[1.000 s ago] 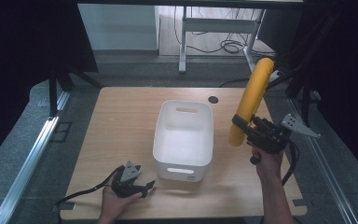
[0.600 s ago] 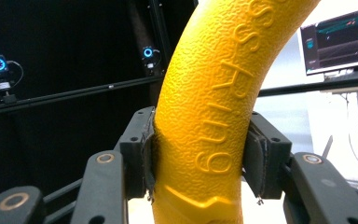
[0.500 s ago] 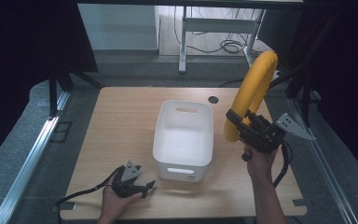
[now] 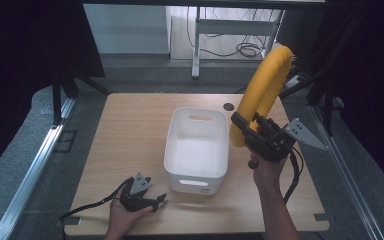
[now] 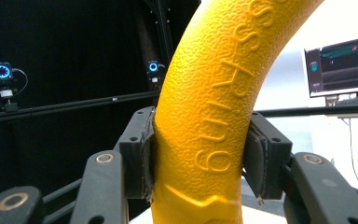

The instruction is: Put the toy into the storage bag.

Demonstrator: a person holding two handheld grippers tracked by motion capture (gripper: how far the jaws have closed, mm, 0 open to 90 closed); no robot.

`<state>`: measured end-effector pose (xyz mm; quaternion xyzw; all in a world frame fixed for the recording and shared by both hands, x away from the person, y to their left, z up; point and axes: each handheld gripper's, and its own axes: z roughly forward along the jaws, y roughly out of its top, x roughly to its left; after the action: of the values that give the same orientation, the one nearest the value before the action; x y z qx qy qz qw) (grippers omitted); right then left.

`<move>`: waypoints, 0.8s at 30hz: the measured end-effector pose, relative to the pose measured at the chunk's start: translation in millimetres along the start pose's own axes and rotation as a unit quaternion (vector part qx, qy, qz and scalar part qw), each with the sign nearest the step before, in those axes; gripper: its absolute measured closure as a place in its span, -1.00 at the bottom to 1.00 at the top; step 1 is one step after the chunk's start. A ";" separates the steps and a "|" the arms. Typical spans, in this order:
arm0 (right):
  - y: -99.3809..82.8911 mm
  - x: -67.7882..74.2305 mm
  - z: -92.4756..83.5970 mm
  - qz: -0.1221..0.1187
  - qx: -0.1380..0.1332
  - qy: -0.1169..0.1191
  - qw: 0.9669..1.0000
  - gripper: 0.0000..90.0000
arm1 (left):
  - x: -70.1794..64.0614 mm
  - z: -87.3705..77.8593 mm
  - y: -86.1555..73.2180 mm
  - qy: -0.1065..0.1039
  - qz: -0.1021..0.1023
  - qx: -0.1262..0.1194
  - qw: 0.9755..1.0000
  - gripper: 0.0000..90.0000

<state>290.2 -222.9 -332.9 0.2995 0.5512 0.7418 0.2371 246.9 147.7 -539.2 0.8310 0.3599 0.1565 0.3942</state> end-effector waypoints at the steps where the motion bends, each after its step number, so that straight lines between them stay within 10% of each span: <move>1: 1.1 1.7 1.2 -0.004 -0.002 0.000 1.000 0.11 | 0.0 0.0 0.0 0.000 0.000 0.000 1.000 -0.57; 24: -9.7 53.9 45.4 -0.018 0.006 0.041 0.999 0.10 | 0.3 -0.7 0.0 0.001 0.001 0.004 1.000 -0.57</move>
<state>284.3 -152.8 -322.6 0.2607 0.5699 0.7458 0.2258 246.8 148.3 -538.8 0.8327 0.3599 0.1566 0.3906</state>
